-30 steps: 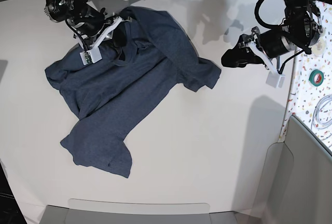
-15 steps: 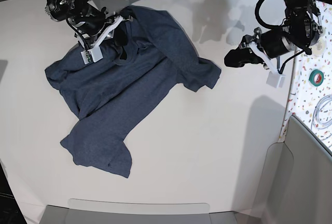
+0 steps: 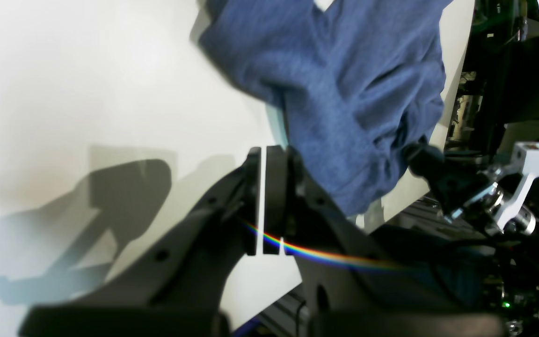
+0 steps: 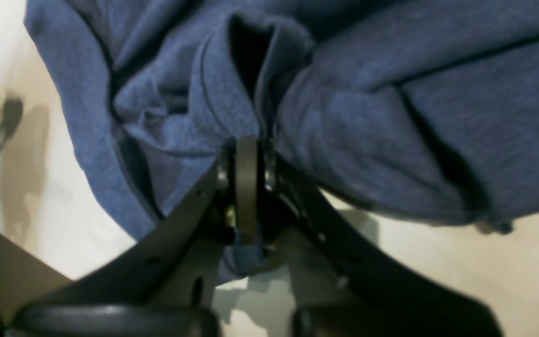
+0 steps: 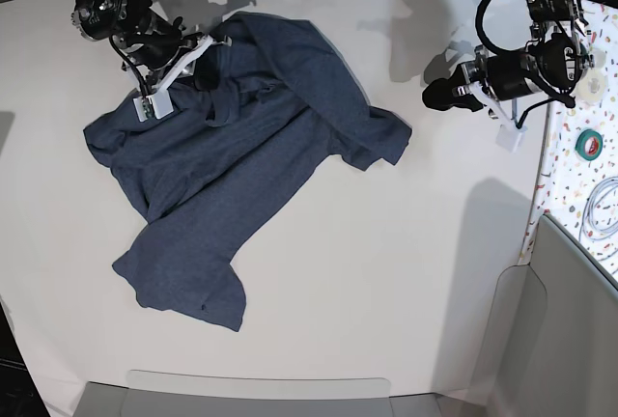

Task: Layout the t-shirt on the table in an organized manner, then fold the t-shirt properly
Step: 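Pull the collar edge with the right gripper away from the left gripper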

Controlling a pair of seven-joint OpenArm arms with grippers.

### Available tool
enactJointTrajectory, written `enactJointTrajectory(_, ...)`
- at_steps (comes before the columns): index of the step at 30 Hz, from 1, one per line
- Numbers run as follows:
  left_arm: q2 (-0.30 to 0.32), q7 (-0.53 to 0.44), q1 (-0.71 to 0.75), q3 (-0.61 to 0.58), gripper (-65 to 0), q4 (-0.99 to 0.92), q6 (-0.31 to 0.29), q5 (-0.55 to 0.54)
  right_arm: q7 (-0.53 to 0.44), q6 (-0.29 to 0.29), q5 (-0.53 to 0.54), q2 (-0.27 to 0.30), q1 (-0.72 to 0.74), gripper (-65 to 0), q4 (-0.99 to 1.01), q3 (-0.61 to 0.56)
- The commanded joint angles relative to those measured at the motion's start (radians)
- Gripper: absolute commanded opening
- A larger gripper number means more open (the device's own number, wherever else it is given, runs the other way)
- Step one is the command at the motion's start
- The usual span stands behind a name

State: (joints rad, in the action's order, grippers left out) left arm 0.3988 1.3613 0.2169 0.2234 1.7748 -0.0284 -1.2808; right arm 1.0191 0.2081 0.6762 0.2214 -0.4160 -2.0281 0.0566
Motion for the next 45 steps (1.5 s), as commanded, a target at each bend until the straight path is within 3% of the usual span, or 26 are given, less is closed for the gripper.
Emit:
enactJointTrajectory(1,0.03,-0.001,-0.01,0.008,-65.0,0.018,0.003,-0.024,-0.009,0.006,0.015,0.005,-0.019,-65.0,-0.019,0.002)
enactJointTrajectory(10,0.079,-0.003,-0.046,0.006,-65.0,0.018,0.003,0.0,-0.009,0.006,0.017,0.046,-0.182,-65.0,-0.03,0.01)
enactJointTrajectory(17,0.087,0.007,-0.095,-0.005,-64.6,0.02,0.0,0.076,-0.009,0.006,0.073,0.042,-0.288,-63.9,-0.03,0.118)
enactJointTrajectory(19,0.087,0.008,-0.096,-0.006,-62.7,0.03,0.0,0.074,-0.009,0.006,0.119,0.042,-0.311,-58.5,-0.03,0.167)
enactJointTrajectory(25,0.085,0.008,-0.124,-0.026,-55.9,0.122,0.003,0.077,-0.007,0.006,0.325,0.046,-0.383,-33.5,-0.03,0.297)
enactJointTrajectory(28,0.085,0.008,-0.15,-0.061,-55.7,0.144,0.003,0.077,-0.007,0.009,0.463,0.048,-0.406,-27.4,-0.03,0.363)
enactJointTrajectory(32,0.084,0.008,-0.158,-0.117,-55.7,0.15,0.003,0.071,-0.007,0.011,0.623,0.046,-0.416,-28.0,-0.03,0.492)
enactJointTrajectory(36,0.081,0.005,-0.158,-0.155,-55.7,0.15,0.003,0.072,-0.009,0.011,0.709,0.031,-0.401,-28.4,-0.029,0.605)
enactJointTrajectory(41,0.081,0.002,-0.152,-0.175,-55.7,0.15,0.002,0.076,-0.009,0.007,0.692,-0.04,-0.298,-30.1,-0.024,0.69)
enactJointTrajectory(45,0.081,0.002,-0.15,-0.177,-55.8,0.15,0.002,0.076,-0.009,0.007,0.606,-0.05,-0.191,-29.8,0.019,0.674)
